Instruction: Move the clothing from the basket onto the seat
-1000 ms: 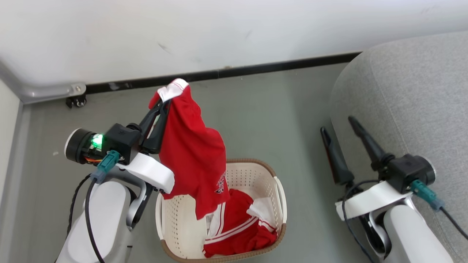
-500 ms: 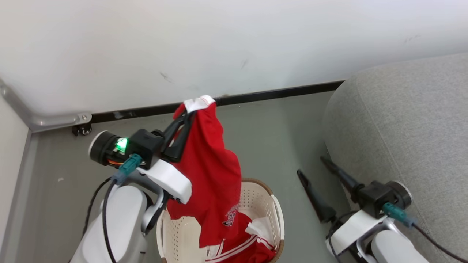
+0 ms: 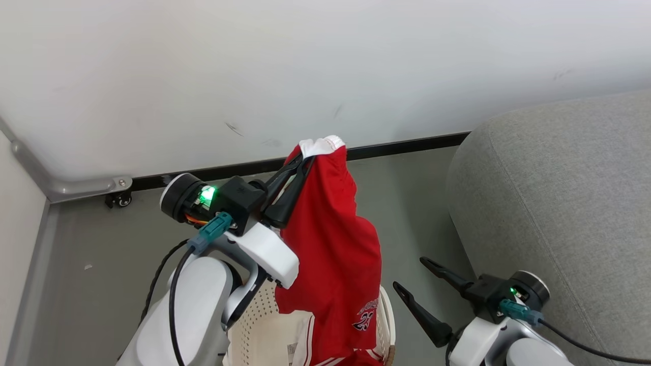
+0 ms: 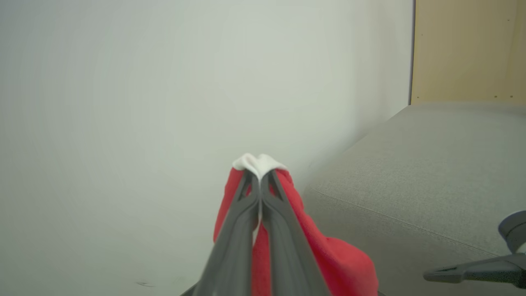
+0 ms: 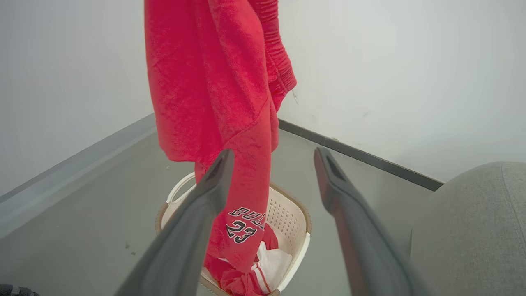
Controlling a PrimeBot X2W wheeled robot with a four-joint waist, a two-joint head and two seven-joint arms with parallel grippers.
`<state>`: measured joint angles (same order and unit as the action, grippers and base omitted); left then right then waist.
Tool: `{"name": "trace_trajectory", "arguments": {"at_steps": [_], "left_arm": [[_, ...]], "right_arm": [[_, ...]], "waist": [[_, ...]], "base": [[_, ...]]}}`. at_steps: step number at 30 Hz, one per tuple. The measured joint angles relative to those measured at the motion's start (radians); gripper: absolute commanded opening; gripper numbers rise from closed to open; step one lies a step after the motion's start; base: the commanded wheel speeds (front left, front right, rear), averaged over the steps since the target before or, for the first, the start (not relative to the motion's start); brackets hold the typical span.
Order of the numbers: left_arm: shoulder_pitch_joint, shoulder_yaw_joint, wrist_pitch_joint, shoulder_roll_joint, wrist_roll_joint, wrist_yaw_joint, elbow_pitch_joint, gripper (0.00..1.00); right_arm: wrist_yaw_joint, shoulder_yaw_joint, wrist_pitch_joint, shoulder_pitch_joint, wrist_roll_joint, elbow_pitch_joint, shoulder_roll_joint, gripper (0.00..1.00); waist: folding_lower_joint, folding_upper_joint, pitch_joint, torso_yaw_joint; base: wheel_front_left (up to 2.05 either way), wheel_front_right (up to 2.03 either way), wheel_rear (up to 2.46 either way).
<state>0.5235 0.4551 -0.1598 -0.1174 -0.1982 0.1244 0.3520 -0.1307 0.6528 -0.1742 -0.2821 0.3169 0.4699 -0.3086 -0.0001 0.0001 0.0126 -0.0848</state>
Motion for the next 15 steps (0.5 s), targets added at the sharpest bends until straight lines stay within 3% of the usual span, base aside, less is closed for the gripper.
{"name": "trace_trajectory", "arguments": {"at_steps": [15], "left_arm": [[0.026,0.071,0.051,-0.001,-0.046,0.0,-0.064,0.0]], "right_arm": [[0.0,0.147,0.009,-0.121,0.072,0.058,-0.04,1.0]], "waist": [[0.0,0.0,-0.002,0.021]], "base": [[0.0,0.0,0.0]]}}
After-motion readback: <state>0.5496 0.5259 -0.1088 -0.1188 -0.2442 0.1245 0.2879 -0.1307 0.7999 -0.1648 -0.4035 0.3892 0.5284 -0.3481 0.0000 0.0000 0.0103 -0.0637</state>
